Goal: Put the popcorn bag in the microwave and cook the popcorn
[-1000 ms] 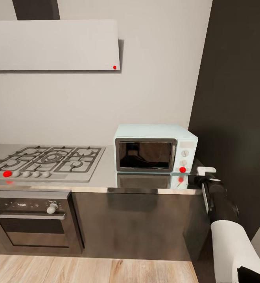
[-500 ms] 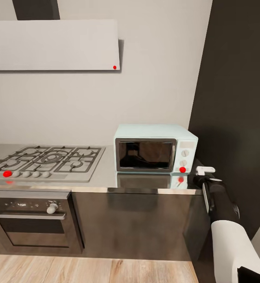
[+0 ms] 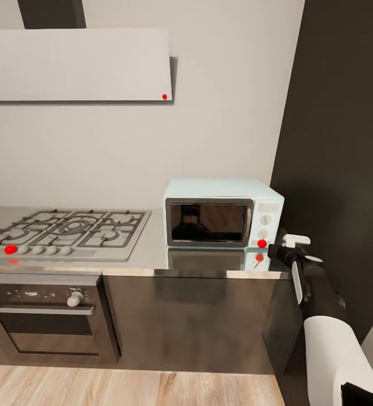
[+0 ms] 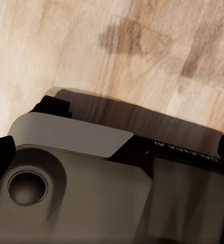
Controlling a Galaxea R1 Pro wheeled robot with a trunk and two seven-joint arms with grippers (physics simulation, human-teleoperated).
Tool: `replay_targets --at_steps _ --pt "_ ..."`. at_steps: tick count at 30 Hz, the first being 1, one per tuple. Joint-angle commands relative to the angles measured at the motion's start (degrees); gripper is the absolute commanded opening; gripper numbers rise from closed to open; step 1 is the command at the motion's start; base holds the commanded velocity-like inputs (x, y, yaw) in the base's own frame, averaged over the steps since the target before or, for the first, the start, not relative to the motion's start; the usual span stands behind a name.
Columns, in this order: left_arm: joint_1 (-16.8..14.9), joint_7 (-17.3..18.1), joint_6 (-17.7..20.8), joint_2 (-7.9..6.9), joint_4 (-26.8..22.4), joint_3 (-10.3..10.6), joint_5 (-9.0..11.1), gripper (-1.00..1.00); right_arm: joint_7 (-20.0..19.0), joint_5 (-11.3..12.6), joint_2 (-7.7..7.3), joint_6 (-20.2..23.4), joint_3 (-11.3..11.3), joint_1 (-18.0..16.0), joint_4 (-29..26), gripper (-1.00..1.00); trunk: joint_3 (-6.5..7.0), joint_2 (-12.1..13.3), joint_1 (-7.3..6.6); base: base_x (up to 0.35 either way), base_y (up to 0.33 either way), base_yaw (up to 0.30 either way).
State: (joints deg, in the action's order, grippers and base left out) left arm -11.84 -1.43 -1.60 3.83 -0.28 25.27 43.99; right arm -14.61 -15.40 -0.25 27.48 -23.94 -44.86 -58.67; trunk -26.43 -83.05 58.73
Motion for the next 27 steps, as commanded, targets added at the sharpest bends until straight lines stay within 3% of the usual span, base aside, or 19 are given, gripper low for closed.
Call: replay_targets --at_steps 1,16,27 --pt "-0.03 -0.15 -0.16 -0.02 0.01 0.48 0.4 1.0 -0.58 -0.58 0.05 0.14 -0.12 -0.05 -0.04 -1.0 -0.06 -0.03 0.0 0.005 0.0 0.0" --pt "-0.03 -0.15 -0.16 -0.14 0.01 0.48 0.4 1.0 -0.48 -0.56 0.24 0.26 0.04 -0.05 0.94 -1.0 -0.06 -0.03 0.0 0.2 0.0 0.0" --pt "-0.03 -0.15 -0.24 -0.14 0.01 0.48 0.4 1.0 0.12 -1.19 0.15 0.04 0.1 -0.05 7.05 -1.0 -0.06 -0.03 0.0 0.008 0.0 0.0"
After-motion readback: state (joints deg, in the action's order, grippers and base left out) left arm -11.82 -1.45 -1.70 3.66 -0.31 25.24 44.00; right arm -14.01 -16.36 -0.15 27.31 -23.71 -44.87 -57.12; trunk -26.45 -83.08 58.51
